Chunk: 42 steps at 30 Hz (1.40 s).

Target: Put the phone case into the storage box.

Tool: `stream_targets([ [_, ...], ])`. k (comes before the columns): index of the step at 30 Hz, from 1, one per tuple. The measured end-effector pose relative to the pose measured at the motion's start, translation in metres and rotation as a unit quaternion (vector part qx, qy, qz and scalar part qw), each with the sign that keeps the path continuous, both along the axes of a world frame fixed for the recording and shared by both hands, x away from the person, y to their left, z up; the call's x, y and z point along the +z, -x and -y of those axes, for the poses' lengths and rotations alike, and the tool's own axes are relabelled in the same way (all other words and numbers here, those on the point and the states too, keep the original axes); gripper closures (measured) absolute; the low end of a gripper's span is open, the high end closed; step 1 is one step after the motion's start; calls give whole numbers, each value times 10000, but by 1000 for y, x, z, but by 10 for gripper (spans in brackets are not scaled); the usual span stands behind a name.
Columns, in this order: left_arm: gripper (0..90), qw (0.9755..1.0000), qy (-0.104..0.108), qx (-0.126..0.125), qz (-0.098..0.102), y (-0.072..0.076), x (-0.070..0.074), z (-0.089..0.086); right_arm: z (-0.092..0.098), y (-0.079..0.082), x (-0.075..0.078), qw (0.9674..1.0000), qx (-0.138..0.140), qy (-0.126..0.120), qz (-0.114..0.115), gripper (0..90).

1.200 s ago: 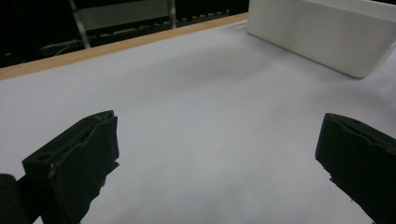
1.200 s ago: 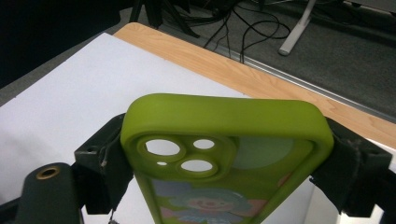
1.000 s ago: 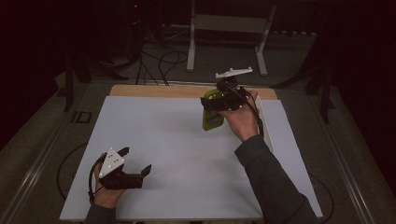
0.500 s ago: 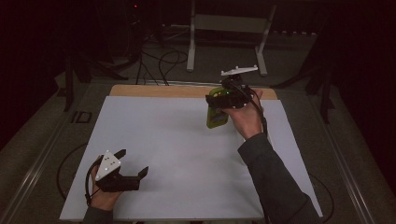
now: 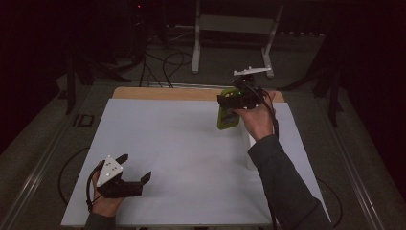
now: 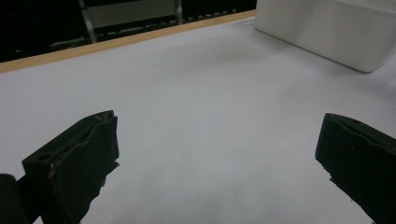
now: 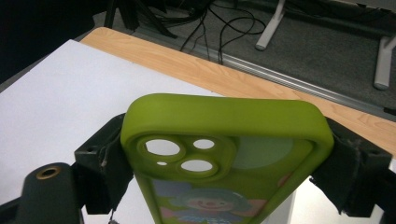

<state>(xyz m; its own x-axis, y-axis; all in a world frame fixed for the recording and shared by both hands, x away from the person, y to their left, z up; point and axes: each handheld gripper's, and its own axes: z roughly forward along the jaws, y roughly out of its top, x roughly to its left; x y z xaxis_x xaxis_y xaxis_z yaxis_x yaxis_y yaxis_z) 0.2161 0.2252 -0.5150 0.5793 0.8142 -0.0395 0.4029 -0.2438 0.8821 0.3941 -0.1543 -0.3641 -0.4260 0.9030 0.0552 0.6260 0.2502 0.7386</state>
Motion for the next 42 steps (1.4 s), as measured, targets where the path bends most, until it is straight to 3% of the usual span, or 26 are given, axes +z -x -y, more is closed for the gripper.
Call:
stream_targets([
  [24,0,10000,-74,55,-6,-1,-4,-1,16,-6,-3,9998,-209,-32,-28,154],
  [42,0,9998,-165,61,-21,-1,-5,-1,33,-12,1,9992,-391,79,14,154],
])
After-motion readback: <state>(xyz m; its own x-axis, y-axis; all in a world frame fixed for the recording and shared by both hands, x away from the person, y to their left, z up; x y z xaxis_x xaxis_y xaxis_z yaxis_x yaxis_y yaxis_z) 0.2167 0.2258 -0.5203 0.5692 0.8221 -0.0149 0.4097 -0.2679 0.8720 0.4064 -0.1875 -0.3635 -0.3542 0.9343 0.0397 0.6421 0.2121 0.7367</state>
